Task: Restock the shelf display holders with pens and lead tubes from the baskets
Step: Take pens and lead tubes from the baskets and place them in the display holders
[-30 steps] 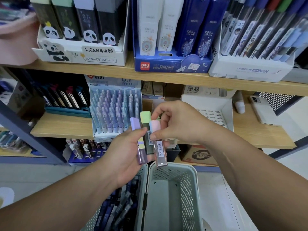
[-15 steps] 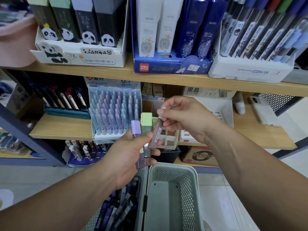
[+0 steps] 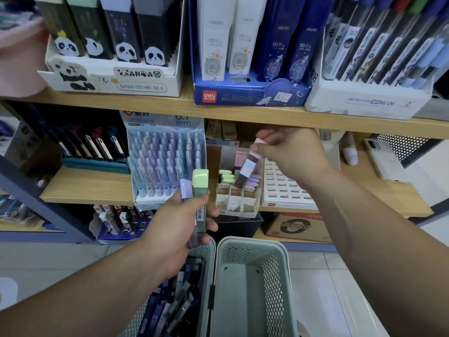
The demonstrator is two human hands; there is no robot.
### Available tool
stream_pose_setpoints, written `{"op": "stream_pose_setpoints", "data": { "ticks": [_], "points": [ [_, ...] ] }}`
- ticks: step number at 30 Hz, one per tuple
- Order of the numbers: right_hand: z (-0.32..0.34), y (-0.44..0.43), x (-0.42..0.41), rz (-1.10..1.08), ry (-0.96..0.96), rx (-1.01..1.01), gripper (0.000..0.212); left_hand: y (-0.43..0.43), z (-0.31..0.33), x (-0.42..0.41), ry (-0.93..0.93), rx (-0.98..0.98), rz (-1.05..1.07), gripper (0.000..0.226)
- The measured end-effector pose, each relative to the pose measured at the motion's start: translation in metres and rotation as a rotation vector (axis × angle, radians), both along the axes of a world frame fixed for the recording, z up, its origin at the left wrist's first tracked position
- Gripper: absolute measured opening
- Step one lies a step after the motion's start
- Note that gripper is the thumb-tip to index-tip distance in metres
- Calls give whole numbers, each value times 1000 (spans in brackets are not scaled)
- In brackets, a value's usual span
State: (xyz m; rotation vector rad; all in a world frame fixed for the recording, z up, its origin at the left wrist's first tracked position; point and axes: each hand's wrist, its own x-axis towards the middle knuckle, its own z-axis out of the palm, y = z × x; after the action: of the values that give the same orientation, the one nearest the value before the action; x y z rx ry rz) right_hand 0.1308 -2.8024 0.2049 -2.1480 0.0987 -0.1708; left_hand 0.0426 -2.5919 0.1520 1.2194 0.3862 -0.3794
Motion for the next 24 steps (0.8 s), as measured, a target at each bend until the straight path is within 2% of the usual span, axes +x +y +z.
{"op": "stream_pose_setpoints", "data": {
  "ticks": [3,6,8,11,12,14,20,24],
  "points": [
    [-4,9,2,65,-94,-178,12,1,0,1,-5,-5,-7,16],
    [-7,14,4,24,-151,-235,10,2,0,1,-15,-22,-11,18],
    [-8,14,7,-40,-165,-227,13,3,-1,1,-11,-39,-7,19],
    [-10,12,13,-70,-150,-93,14,5,-1,1,-7,-52,-4,20],
    [-12,11,14,-66,-160,-148,15,5,-1,1,-10,-53,-10,21],
    [-17,11,15,-30,-188,-294,13,6,-1,1,-15,-52,-28,23],
    [-25,13,12,197,-248,-500,17,5,0,0,-16,-63,-41,24],
    [-26,11,15,221,-267,-523,15,5,0,0,-15,-68,-34,23]
  ]
}}
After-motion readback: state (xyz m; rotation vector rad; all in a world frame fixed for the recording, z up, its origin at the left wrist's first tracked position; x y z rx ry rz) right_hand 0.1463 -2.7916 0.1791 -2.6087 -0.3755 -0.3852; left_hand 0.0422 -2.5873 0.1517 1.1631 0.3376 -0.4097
